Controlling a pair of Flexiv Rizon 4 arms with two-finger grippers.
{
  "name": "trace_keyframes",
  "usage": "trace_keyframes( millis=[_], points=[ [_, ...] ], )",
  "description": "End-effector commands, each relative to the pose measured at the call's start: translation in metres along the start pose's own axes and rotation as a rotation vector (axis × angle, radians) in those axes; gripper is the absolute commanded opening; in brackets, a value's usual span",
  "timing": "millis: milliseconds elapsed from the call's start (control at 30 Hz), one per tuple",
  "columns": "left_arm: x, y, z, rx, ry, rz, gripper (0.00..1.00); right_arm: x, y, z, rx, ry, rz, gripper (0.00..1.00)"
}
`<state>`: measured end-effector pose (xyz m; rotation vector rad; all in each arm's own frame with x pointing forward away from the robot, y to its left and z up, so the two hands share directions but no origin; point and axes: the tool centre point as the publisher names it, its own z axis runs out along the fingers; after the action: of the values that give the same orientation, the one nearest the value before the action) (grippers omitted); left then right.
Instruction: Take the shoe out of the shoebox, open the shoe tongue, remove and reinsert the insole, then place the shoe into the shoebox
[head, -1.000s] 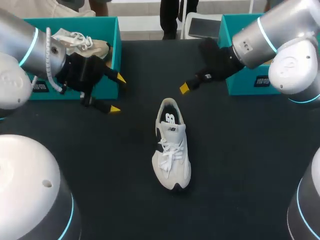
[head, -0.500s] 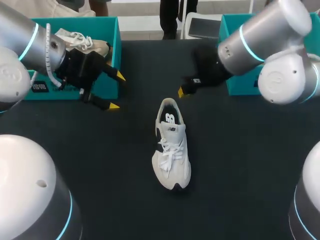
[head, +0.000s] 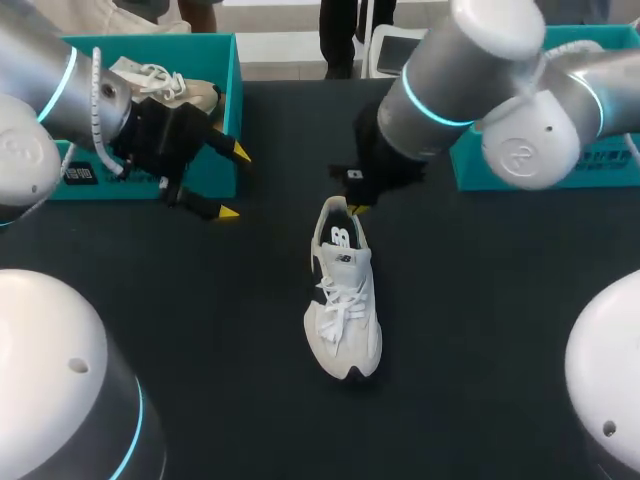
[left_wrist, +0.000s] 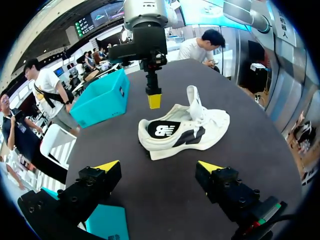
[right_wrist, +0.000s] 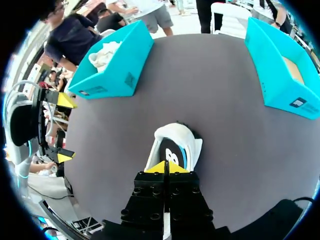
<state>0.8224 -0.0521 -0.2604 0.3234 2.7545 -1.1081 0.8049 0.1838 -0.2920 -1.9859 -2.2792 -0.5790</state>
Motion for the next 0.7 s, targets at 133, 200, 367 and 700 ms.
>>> trace_keyframes(
  millis=[133,200,367,700],
  points=[
    [0.001,0.0,-0.001,-0.004,0.001,0.0,1.0,0.009,-0.017,0.007,0.008,-0.385,0.019,0.0],
    [0.001,0.0,-0.001,-0.004,0.001,0.0,1.0,0.01,-0.02,0.01,0.015,-0.412,0.03,0.0],
    [0.001,0.0,-0.001,-0.004,0.001,0.0,1.0,0.011,-0.023,0.01,0.045,-0.466,0.02,0.0],
    [0.001,0.0,-0.001,-0.004,0.001,0.0,1.0,0.011,-0.023,0.01,0.045,-0.466,0.02,0.0]
  ],
)
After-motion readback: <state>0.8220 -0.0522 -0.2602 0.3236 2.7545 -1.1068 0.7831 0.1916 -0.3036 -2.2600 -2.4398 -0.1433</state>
